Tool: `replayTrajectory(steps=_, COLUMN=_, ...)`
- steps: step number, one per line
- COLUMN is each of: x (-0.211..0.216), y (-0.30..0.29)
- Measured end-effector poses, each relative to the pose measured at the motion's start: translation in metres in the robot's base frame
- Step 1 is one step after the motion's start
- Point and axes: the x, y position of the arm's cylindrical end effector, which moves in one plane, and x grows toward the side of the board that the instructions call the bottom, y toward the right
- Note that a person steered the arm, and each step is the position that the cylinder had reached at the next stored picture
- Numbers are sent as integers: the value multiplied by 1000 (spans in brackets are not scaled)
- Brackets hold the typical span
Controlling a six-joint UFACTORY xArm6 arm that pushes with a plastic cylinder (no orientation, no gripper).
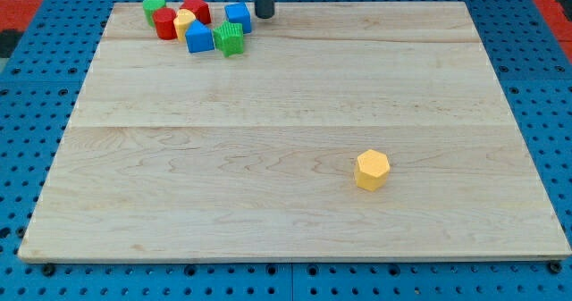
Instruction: Place the yellow hexagon to the bottom of the green star
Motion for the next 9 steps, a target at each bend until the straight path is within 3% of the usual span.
replayTrajectory(steps=1, x=4, y=-13)
replayTrajectory(steps=2, x=-3, y=43)
replayTrajectory(steps=3, x=39, y=155)
replayTrajectory(steps=4, x=115, y=261)
replayTrajectory(steps=5, x=217, y=285)
replayTrajectory(steps=6, x=267, y=238)
replayTrajectory(steps=7, x=313, y=228)
replayTrajectory(steps=9, x=291, y=30)
